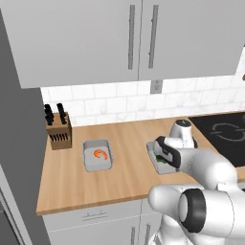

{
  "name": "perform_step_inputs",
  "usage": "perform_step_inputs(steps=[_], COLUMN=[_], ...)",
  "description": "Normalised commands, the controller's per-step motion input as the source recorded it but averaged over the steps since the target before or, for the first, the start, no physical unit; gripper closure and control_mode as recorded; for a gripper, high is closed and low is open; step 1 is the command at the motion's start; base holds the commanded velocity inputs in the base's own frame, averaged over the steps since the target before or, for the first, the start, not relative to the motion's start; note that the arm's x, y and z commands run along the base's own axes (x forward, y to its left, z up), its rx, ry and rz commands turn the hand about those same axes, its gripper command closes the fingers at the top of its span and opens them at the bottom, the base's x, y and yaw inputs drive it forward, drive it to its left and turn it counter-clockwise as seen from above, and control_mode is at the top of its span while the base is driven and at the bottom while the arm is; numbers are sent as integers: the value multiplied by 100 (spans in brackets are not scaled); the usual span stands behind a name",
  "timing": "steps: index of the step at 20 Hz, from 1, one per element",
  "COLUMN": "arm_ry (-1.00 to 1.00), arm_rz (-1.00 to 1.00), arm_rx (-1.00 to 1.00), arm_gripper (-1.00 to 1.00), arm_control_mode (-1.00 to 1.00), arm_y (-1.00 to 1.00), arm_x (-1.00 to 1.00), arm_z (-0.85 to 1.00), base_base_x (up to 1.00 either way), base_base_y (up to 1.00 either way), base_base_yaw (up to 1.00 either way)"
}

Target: Take the meat container that has the shrimp and place it on the second highest rack of the freezer. Then take the vegetable container that has the broccoli and eggplant and place it on the highest rack of the freezer.

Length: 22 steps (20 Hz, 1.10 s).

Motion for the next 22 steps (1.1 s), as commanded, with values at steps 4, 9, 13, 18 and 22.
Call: perform_step_inputs(steps=[4,9,13,18,22], arm_ry=[0,-9,-15,-9,-3], arm_rz=[-4,0,0,0,1], arm_rx=[0,0,0,0,0], arm_gripper=[100,100,100,100,100], arm_control_mode=[-100,-100,-100,-100,-100], arm_y=[6,3,0,0,10], arm_x=[4,-39,-58,-14,-2], arm_z=[-14,-11,33,46,73], base_base_x=[0,0,0,0,0], base_base_y=[0,0,0,0,0], base_base_yaw=[0,0,0,0,0])
